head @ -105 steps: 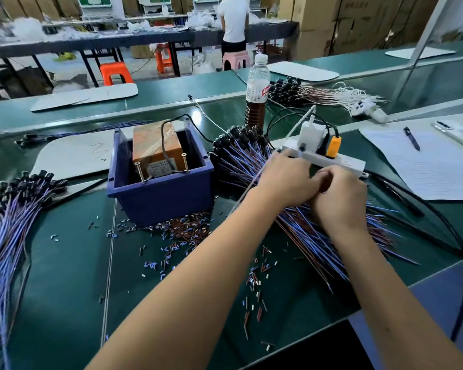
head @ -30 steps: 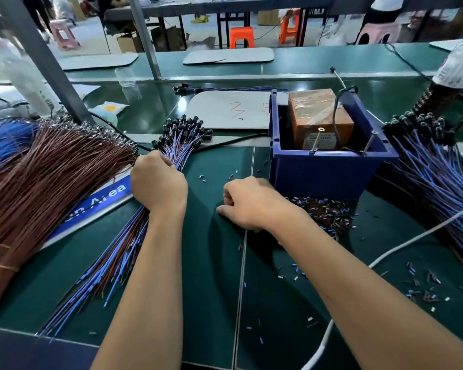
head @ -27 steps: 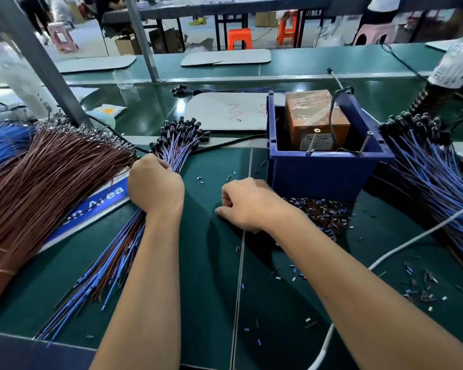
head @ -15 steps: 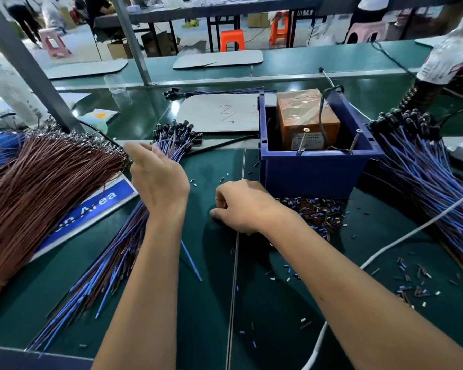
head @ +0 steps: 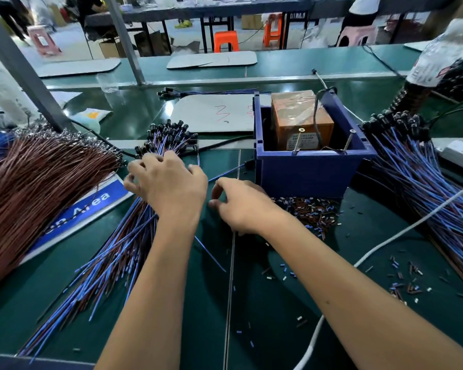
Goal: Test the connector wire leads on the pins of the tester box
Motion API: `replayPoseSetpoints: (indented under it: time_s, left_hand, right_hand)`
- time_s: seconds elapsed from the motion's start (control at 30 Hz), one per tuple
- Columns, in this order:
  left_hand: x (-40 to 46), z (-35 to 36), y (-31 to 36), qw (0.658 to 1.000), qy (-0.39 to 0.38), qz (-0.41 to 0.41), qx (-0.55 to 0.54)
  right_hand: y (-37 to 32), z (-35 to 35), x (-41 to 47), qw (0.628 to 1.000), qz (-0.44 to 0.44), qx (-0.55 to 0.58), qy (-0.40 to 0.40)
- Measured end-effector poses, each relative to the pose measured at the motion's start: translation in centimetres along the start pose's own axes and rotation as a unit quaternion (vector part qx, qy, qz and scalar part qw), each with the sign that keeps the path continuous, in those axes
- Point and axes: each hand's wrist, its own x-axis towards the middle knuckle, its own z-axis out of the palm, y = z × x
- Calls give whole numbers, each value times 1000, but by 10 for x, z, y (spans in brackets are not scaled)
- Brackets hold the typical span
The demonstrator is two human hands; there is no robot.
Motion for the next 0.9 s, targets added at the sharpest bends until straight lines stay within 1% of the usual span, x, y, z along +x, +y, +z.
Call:
replayPoseSetpoints:
  time_s: [0.07, 0.13, 0.17, 0.23, 0.27, 0.37, 0.43, 0.47, 0.5, 0.53, 0.57, 0.6, 0.63, 0.67, 0.73, 0.77, 0.83, 0.9]
  left_hand:
    - [2, 4, -3, 998, -3, 59, -34]
    - [3, 10, -2, 991, -43, 116, -42]
    - [2, 12, -1, 989, -72, 124, -33]
    - [1, 17, 0, 986, -127, 110, -11]
    - [1, 20, 1, 985, -142, 101, -2]
    - [2, 26, 2, 983, -148, 99, 40]
    - [2, 26, 4, 988, -116, 93, 31]
    - [3, 24, 4, 993, -77, 91, -10]
    - [4, 21, 5, 992, -19, 96, -80]
    - [4, 17, 5, 979, 44, 108, -167]
    - [4, 12, 6, 954, 96, 125, -253]
    - [4, 5, 8, 925, 129, 146, -325]
    - [3, -2, 9, 897, 144, 169, -381]
    - [1, -9, 13, 872, 144, 189, -428]
    - [-3, -20, 22, 813, 113, 199, -536]
    - [-5, -24, 26, 777, 93, 182, -596]
    - [-6, -29, 29, 707, 47, 131, -694]
    - [-3, -31, 27, 638, -19, 58, -768]
  right_hand:
    - [-1, 3, -1, 1000, -2, -14, 1]
    - [-1, 4, -3, 1000, -1, -18, 4]
    - [-2, 4, -4, 1000, -1, -12, 6]
    - [-3, 1, -8, 1000, -5, 1, 9]
    - [-4, 0, -9, 1000, -3, 6, 10]
    - [-4, 0, -11, 1000, -4, 2, 15]
    - [-1, 2, -9, 1000, -3, -3, 14]
    - [1, 3, -8, 1000, -2, -2, 12]
    - [2, 3, -8, 1000, -2, -3, 13]
    - [2, 4, -8, 1000, -2, 1, 15]
    - [2, 4, -9, 1000, -6, 8, 22]
    - [1, 5, -10, 999, -16, 25, 30]
    - [0, 7, -11, 997, -36, 58, 44]
    - [-1, 8, -12, 991, -65, 105, 59]
    - [-5, 11, -14, 968, -126, 206, 67]
    - [-6, 12, -14, 955, -149, 251, 61]
    - [-9, 11, -14, 927, -166, 332, 44]
    - [-9, 10, -14, 905, -160, 392, 35]
